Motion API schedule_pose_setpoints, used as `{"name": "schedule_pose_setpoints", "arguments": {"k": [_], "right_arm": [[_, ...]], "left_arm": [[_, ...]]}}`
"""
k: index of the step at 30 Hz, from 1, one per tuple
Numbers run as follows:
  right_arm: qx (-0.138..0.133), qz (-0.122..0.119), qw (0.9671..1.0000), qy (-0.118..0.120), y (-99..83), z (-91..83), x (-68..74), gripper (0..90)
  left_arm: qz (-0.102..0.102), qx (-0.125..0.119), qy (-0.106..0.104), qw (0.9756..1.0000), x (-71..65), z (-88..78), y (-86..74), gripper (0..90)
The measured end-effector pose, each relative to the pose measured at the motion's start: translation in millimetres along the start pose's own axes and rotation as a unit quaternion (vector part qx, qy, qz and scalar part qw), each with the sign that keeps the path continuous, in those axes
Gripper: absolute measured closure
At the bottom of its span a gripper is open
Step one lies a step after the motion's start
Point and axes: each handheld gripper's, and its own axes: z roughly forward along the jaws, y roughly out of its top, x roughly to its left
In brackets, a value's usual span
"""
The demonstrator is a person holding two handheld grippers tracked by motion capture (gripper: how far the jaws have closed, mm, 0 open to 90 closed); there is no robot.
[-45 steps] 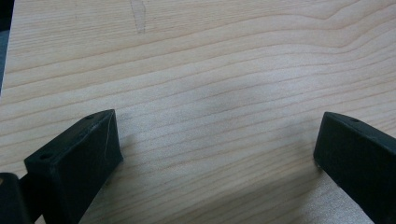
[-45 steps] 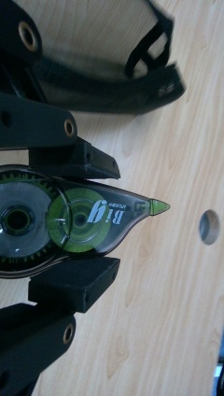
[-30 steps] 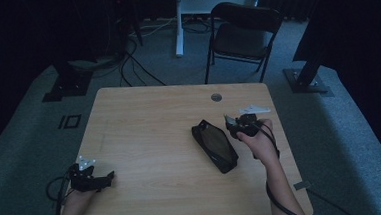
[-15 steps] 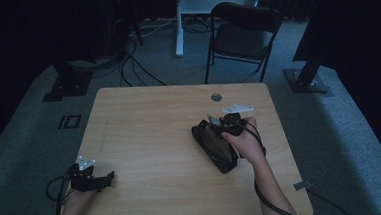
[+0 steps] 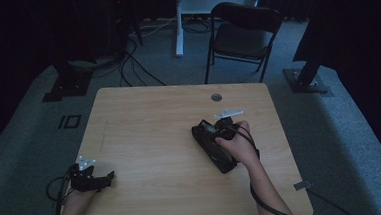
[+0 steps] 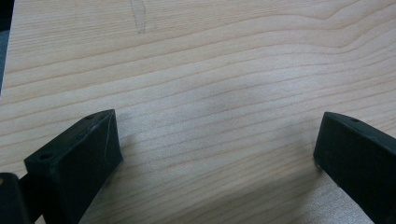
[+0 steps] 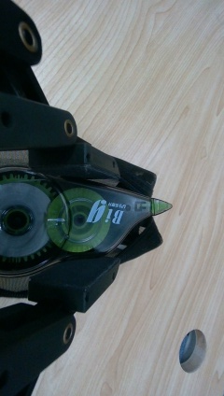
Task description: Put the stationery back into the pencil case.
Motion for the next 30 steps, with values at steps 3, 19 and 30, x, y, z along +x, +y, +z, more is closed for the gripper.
{"name": "schedule_pose_setpoints", "arguments": {"k": [3, 19, 30], "right_arm": [[0.007, -0.001, 1.0000, -0.001, -1.6, 3.9, 0.4, 50.9], [0.093, 0.003, 0.9957, -0.005, 1.1, 25.0, -1.0, 51.0], [0.137, 0.008, 0.9905, -0.015, 2.3, 40.3, -1.3, 50.9]], "left_arm": [[0.000, 0.000, 0.000, 1.0000, 0.0, 0.0, 0.0, 0.7], [0.000, 0.000, 0.000, 1.0000, 0.0, 0.0, 0.0, 0.7], [0.000, 0.000, 0.000, 1.0000, 0.0, 0.0, 0.0, 0.7]]}}
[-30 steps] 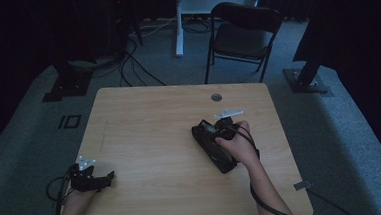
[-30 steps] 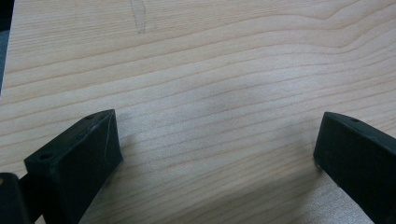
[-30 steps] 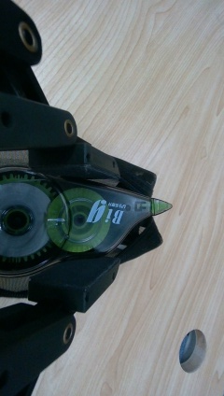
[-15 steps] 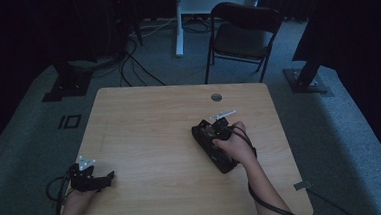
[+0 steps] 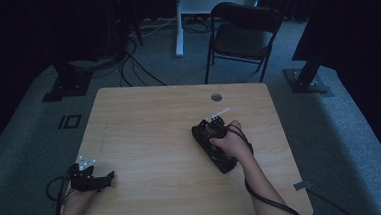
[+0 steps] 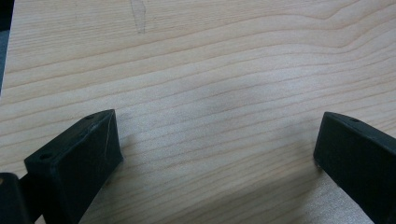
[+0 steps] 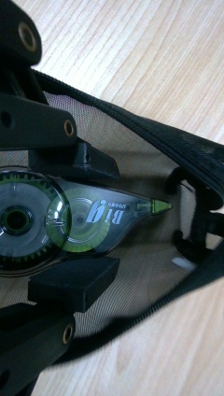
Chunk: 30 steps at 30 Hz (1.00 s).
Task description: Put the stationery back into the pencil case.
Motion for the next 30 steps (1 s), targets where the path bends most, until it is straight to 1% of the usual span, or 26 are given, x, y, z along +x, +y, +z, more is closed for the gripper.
{"name": "schedule_pose_setpoints", "arguments": {"k": [5, 8, 11, 12, 13, 14, 15, 17, 18, 24, 28, 30], "right_arm": [[0.021, -0.008, 0.9997, -0.005, 3.3, 5.9, 4.5, 50.9], [0.024, -0.009, 0.9996, -0.008, 4.5, 6.4, 5.0, 50.9], [0.032, -0.007, 0.9994, -0.010, 6.1, 7.3, 5.2, 50.9], [0.031, -0.004, 0.9994, -0.014, 6.9, 7.5, 5.0, 50.8], [0.037, -0.007, 0.9991, -0.022, 7.6, 9.0, 4.9, 50.8], [0.037, -0.007, 0.9991, -0.022, 7.6, 9.0, 4.9, 50.8], [0.037, -0.002, 0.9990, -0.025, 8.0, 9.9, 4.8, 50.8], [0.039, 0.000, 0.9989, -0.025, 8.1, 11.0, 4.5, 50.8], [0.044, 0.004, 0.9987, -0.026, 7.8, 14.7, 4.1, 50.8], [0.049, 0.007, 0.9984, -0.028, 6.6, 18.1, 2.0, 50.6], [0.048, 0.019, 0.9984, -0.021, 4.8, 19.0, 0.4, 49.0], [0.047, 0.018, 0.9985, -0.021, 4.7, 18.9, 0.5, 49.0]], "left_arm": [[0.000, 0.000, 0.000, 1.0000, 0.0, 0.0, 0.0, 0.7], [0.000, 0.000, 0.000, 1.0000, 0.0, 0.0, 0.0, 0.7], [0.000, 0.000, 0.000, 1.0000, 0.0, 0.0, 0.0, 0.7], [0.000, 0.000, 0.000, 1.0000, 0.0, 0.0, 0.0, 0.7], [0.000, 0.000, 0.000, 1.0000, 0.0, 0.0, 0.0, 0.7], [0.000, 0.000, 0.000, 1.0000, 0.0, 0.0, 0.0, 0.7], [0.000, 0.000, 0.000, 1.0000, 0.0, 0.0, 0.0, 0.7], [0.000, 0.000, 0.000, 1.0000, 0.0, 0.0, 0.0, 0.7], [0.000, 0.000, 0.000, 1.0000, 0.0, 0.0, 0.0, 0.7], [0.000, 0.000, 0.000, 1.0000, 0.0, 0.0, 0.0, 0.7], [0.000, 0.000, 0.000, 1.0000, 0.0, 0.0, 0.0, 0.7], [0.000, 0.000, 0.000, 1.0000, 0.0, 0.0, 0.0, 0.7]]}}
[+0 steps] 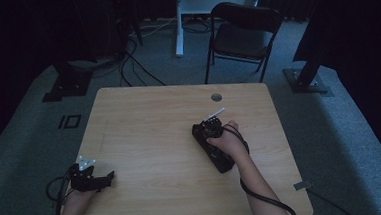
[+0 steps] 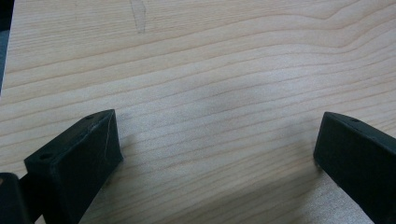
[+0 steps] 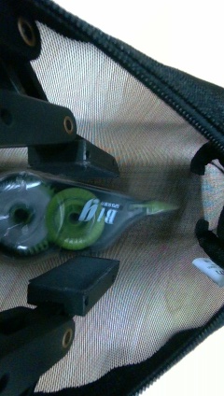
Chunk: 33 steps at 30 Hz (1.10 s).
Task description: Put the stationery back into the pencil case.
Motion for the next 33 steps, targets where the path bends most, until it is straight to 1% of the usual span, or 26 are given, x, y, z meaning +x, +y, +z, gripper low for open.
{"name": "schedule_pose_setpoints", "arguments": {"k": [2, 6, 7, 10, 11, 15, 20, 22, 25, 26, 29, 30, 31, 33], "right_arm": [[0.000, -0.003, 1.0000, 0.001, 0.2, -1.2, 1.1, 49.0], [-0.005, 0.000, 1.0000, 0.006, 0.7, -3.7, 1.0, 48.4], [-0.010, 0.006, 0.9999, 0.009, 1.2, -6.6, 0.8, 47.3], [-0.014, 0.007, 0.9997, 0.016, 1.4, -10.1, 1.2, 47.2], [-0.020, 0.007, 0.9996, 0.017, 1.6, -13.5, 2.3, 47.2], [-0.025, 0.005, 0.9995, 0.020, 1.4, -17.3, 3.0, 47.1], [-0.038, 0.005, 0.9989, 0.026, -0.5, -25.2, 0.9, 46.9], [-0.049, 0.006, 0.9984, 0.026, -1.5, -29.3, -0.7, 46.5], [-0.062, 0.010, 0.9973, 0.037, -3.3, -35.7, -2.0, 46.3], [-0.066, 0.006, 0.9971, 0.037, -4.0, -37.4, -2.3, 45.6], [-0.078, 0.005, 0.9961, 0.042, -6.5, -42.2, -2.5, 44.0], [-0.089, -0.001, 0.9951, 0.044, -9.0, -45.2, -3.3, 43.4], [-0.089, -0.001, 0.9951, 0.044, -9.0, -45.2, -3.3, 43.4], [-0.100, -0.002, 0.9938, 0.049, -11.9, -48.7, -4.2, 41.4]], "left_arm": [[0.000, 0.000, 0.000, 1.0000, 0.0, 0.0, 0.0, 0.7], [0.000, 0.000, 0.000, 1.0000, 0.0, 0.0, 0.0, 0.7], [0.000, 0.000, 0.000, 1.0000, 0.0, 0.0, 0.0, 0.7], [0.000, 0.000, 0.000, 1.0000, 0.0, 0.0, 0.0, 0.7], [0.000, 0.000, 0.000, 1.0000, 0.0, 0.0, 0.0, 0.7], [0.000, 0.000, 0.000, 1.0000, 0.0, 0.0, 0.0, 0.7], [0.000, 0.000, 0.000, 1.0000, 0.0, 0.0, 0.0, 0.7], [0.000, 0.000, 0.000, 1.0000, 0.0, 0.0, 0.0, 0.7], [0.000, 0.000, 0.000, 1.0000, 0.0, 0.0, 0.0, 0.7], [0.000, 0.000, 0.000, 1.0000, 0.0, 0.0, 0.0, 0.7], [0.000, 0.000, 0.000, 1.0000, 0.0, 0.0, 0.0, 0.7], [0.000, 0.000, 0.000, 1.0000, 0.0, 0.0, 0.0, 0.7], [0.000, 0.000, 0.000, 1.0000, 0.0, 0.0, 0.0, 0.7], [0.000, 0.000, 0.000, 1.0000, 0.0, 0.0, 0.0, 0.7]]}}
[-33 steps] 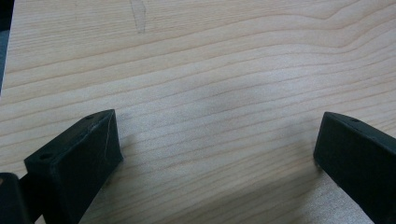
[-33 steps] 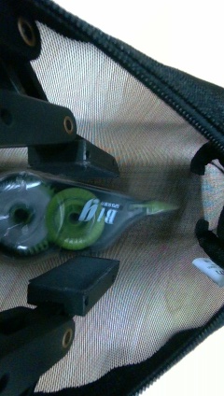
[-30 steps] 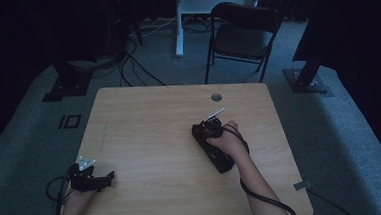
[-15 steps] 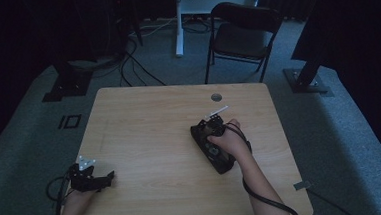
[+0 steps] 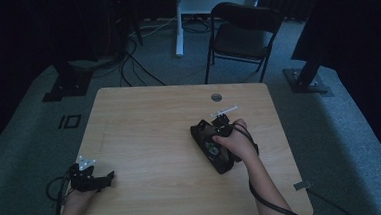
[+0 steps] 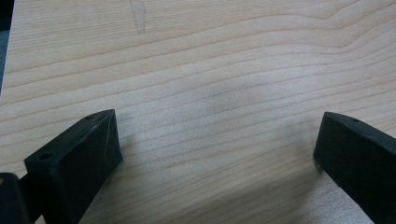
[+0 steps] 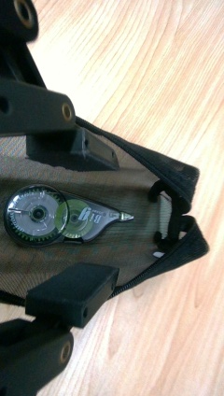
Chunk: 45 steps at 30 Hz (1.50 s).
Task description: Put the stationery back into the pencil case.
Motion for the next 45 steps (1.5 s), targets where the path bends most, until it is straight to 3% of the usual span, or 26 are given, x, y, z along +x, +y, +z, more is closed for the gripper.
{"name": "schedule_pose_setpoints", "arguments": {"k": [10, 21, 37, 45], "right_arm": [[-0.044, 0.003, 0.9990, 0.008, -12.7, -21.5, -3.2, 39.0], [-0.092, -0.008, 0.9957, 0.006, -27.0, -41.8, -19.0, 36.5], [-0.150, 0.022, 0.9883, -0.016, -57.0, -45.0, -47.0, 33.2], [-0.165, 0.047, 0.9841, -0.044, -75.8, -40.2, -66.0, 28.0]], "left_arm": [[0.000, 0.000, 0.000, 1.0000, 0.0, 0.0, 0.0, 0.7], [0.000, 0.000, 0.000, 1.0000, 0.0, 0.0, 0.0, 0.7], [0.000, 0.000, 0.000, 1.0000, 0.0, 0.0, 0.0, 0.7], [0.000, 0.000, 0.000, 1.0000, 0.0, 0.0, 0.0, 0.7]]}}
